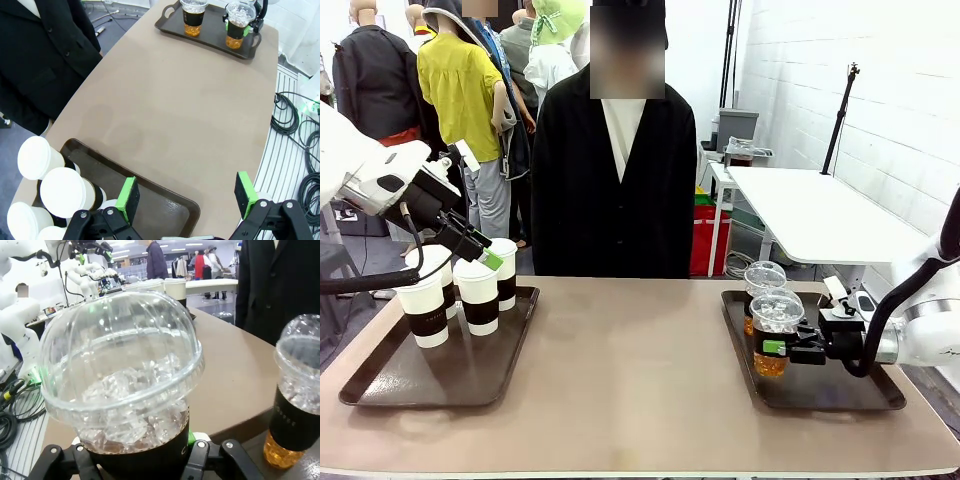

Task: Distribute the coffee onto the tray.
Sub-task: Pick up another iced Americano from the middle of the table and place it on the right Handle tray.

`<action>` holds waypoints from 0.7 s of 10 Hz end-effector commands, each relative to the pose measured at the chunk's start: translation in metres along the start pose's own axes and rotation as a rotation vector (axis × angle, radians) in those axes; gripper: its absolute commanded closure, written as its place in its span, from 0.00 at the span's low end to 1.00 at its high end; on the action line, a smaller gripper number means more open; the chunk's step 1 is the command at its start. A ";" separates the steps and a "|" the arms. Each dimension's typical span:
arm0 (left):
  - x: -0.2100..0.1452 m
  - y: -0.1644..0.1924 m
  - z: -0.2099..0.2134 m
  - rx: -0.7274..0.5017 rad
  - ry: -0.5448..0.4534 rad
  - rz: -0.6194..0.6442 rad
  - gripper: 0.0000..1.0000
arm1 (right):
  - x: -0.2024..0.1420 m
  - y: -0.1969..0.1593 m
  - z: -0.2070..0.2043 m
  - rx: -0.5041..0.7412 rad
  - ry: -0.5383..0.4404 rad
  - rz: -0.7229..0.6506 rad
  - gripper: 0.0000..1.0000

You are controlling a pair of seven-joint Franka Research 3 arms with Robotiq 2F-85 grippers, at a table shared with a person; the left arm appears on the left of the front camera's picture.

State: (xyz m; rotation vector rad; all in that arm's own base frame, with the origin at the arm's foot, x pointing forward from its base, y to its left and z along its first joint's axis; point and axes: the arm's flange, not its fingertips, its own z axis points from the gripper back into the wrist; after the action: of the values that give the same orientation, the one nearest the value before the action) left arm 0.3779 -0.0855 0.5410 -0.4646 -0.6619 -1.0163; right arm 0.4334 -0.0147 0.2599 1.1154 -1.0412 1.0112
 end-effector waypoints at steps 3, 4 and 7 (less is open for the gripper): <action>-0.001 0.002 -0.001 -0.018 -0.021 -0.013 0.00 | -0.010 -0.016 0.013 0.025 -0.057 0.018 0.38; -0.001 0.002 -0.001 -0.018 -0.021 -0.013 0.00 | -0.013 -0.019 0.012 0.020 -0.049 0.005 0.38; -0.001 0.002 -0.001 -0.018 -0.021 -0.013 0.00 | -0.021 -0.024 0.009 0.007 -0.051 -0.007 0.38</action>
State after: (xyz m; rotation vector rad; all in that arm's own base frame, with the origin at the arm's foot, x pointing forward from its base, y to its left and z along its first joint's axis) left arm 0.3779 -0.0855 0.5410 -0.4646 -0.6618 -1.0162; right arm 0.4451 -0.0298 0.2331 1.1380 -1.0422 0.9790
